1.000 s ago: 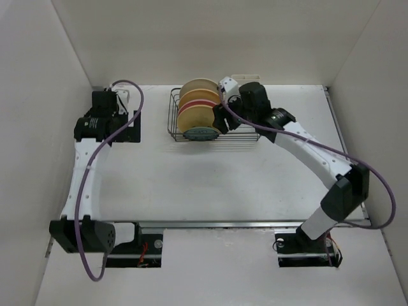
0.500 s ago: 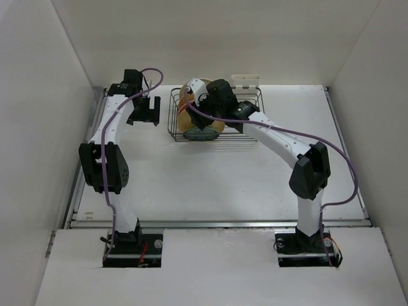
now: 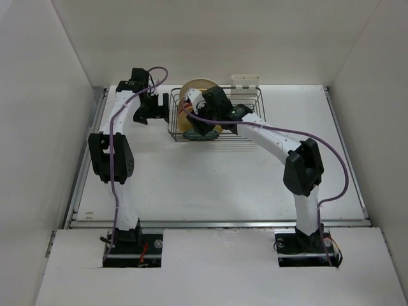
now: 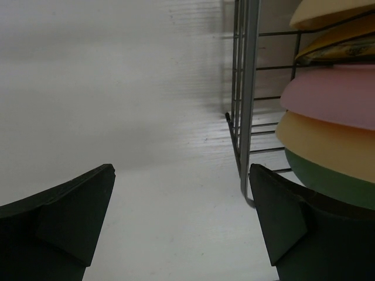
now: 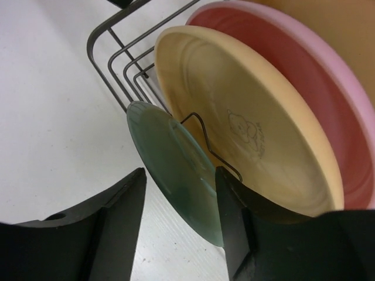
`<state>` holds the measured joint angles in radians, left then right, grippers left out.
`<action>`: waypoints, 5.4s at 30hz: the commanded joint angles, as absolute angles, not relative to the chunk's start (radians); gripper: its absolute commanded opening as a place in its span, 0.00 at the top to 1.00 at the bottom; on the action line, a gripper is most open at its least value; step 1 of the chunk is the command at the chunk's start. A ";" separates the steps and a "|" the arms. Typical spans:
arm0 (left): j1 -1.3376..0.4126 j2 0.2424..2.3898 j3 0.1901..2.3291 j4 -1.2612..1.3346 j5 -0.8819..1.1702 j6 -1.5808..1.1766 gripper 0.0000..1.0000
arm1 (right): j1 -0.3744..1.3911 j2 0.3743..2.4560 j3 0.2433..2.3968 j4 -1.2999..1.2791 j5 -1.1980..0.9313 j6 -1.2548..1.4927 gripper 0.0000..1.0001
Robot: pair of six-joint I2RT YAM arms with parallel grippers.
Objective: Unload the plates from the dish rack
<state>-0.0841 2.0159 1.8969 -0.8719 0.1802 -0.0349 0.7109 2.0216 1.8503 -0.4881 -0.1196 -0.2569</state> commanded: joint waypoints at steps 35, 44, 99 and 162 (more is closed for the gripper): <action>-0.193 2.039 1.921 -0.888 0.129 -0.106 0.17 | 0.741 1.732 1.644 -0.193 0.302 -0.337 1.00; -0.202 1.974 1.930 -0.900 0.072 -0.106 0.17 | 0.741 1.657 1.612 -0.305 0.113 -0.206 1.00; -0.202 2.171 2.054 -1.023 0.064 -0.139 0.92 | 0.561 1.960 1.835 -0.399 -0.049 0.020 0.52; -0.230 2.056 2.025 -0.930 -0.110 -0.078 0.61 | 0.213 1.561 0.862 -0.496 -0.472 0.400 1.00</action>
<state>-0.2230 2.1326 1.9903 -0.9535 -0.0425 -0.1371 0.2108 1.5230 0.8612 -0.5991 -0.4427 0.3405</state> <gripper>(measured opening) 0.390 0.109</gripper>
